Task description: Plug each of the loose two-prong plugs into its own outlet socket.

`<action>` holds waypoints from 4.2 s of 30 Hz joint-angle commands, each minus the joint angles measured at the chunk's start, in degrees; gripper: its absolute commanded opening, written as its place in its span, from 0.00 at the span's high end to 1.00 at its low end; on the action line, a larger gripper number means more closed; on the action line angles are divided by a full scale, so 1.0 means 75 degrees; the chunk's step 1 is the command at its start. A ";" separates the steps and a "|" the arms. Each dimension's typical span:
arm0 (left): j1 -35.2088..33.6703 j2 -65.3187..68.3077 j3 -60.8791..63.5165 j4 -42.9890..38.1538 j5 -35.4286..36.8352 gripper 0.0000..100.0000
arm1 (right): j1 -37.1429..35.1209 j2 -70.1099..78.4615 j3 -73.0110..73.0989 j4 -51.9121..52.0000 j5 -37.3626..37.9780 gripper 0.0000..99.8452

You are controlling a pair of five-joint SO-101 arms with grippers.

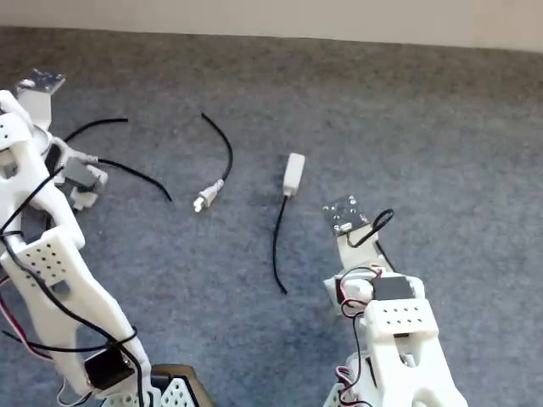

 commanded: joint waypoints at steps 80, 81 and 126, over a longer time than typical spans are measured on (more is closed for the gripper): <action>0.6652 0.1518 -0.0721 -0.2942 0.2555 0.62 | 0.0404 -0.0193 -0.0064 -0.0111 -0.0387 0.75; 0.6640 0.1659 -0.0721 -0.2966 0.2555 0.62 | 0.0404 -0.0193 -0.0064 -0.0111 -0.0387 0.75; 0.5972 -1.0790 1.4365 -0.2368 -0.4091 1.00 | 0.0393 -0.0135 0.0182 -0.0545 -0.0387 0.75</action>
